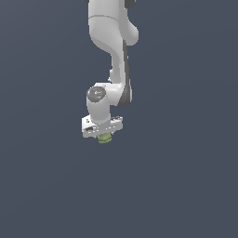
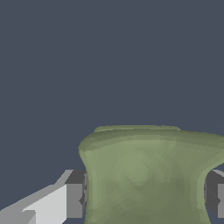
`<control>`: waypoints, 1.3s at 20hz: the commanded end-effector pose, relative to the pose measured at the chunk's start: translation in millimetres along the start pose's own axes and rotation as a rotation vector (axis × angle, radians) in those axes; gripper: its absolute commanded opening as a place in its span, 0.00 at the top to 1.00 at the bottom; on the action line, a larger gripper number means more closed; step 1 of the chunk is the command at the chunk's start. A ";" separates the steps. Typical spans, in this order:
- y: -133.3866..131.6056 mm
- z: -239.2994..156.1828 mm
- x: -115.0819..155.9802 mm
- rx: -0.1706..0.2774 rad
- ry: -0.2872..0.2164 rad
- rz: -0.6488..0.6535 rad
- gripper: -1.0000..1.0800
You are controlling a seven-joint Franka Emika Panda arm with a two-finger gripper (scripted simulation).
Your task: Pick up the object and move it to a goal position.
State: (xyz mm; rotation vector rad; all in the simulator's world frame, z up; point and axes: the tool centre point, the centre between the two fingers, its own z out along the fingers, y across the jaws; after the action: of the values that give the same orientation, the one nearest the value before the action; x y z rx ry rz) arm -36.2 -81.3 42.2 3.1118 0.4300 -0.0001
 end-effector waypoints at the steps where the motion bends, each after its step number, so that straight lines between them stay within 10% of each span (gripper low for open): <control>1: 1.2 -3.9 0.2 0.000 0.001 0.000 1.00; 26: 63.3 -215.7 0.7 0.001 0.001 -0.001 1.00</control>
State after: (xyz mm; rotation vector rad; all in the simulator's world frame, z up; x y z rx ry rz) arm -19.3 -137.6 241.7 3.1122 0.4305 0.0025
